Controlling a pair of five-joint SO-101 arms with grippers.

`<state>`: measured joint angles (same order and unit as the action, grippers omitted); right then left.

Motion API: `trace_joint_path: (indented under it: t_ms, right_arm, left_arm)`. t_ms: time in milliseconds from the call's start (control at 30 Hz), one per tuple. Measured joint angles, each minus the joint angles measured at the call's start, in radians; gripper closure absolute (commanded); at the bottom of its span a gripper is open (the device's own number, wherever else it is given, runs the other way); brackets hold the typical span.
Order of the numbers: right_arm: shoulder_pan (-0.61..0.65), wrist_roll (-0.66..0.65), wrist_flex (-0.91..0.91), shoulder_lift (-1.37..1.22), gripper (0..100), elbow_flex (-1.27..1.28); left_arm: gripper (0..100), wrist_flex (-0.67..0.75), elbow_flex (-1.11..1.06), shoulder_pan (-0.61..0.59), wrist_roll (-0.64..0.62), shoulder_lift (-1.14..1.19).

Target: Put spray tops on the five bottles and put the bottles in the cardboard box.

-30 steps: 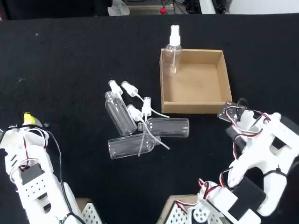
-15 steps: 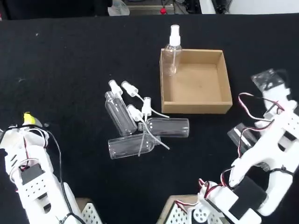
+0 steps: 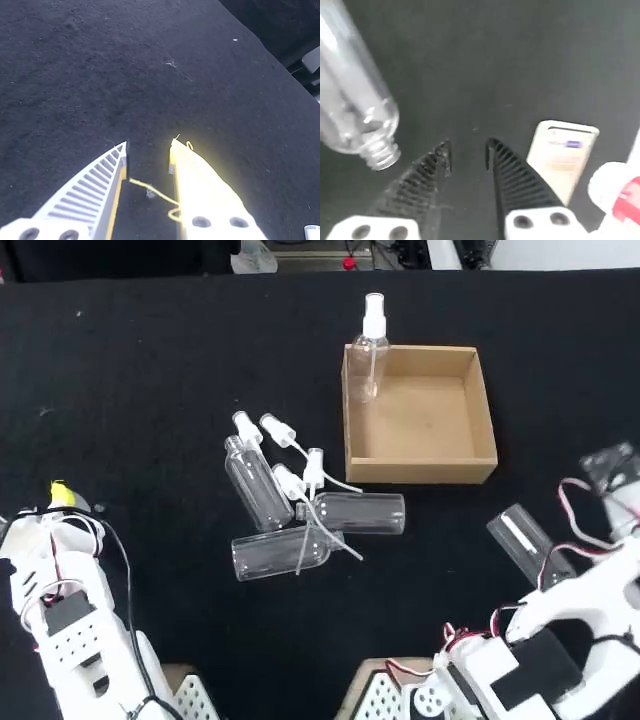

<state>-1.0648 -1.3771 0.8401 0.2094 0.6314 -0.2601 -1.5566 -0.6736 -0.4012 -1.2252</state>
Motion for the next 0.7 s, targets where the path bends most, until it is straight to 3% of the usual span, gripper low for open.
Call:
trace_joint_path:
  t_ms: [200,333,700]
  right_arm:
    - [-0.034,-0.023,-0.057,0.000,91.0,0.127]
    - [-0.034,-0.023,0.008,0.000,91.0,0.155]
    - [0.167,-0.023,0.528,0.037,91.0,0.141]
  left_arm:
    - [85,0.000,0.000,0.000,0.000,0.000]
    - [85,0.000,0.000,0.000,0.000,0.000]
    - [85,0.000,0.000,0.000,0.000,0.000]
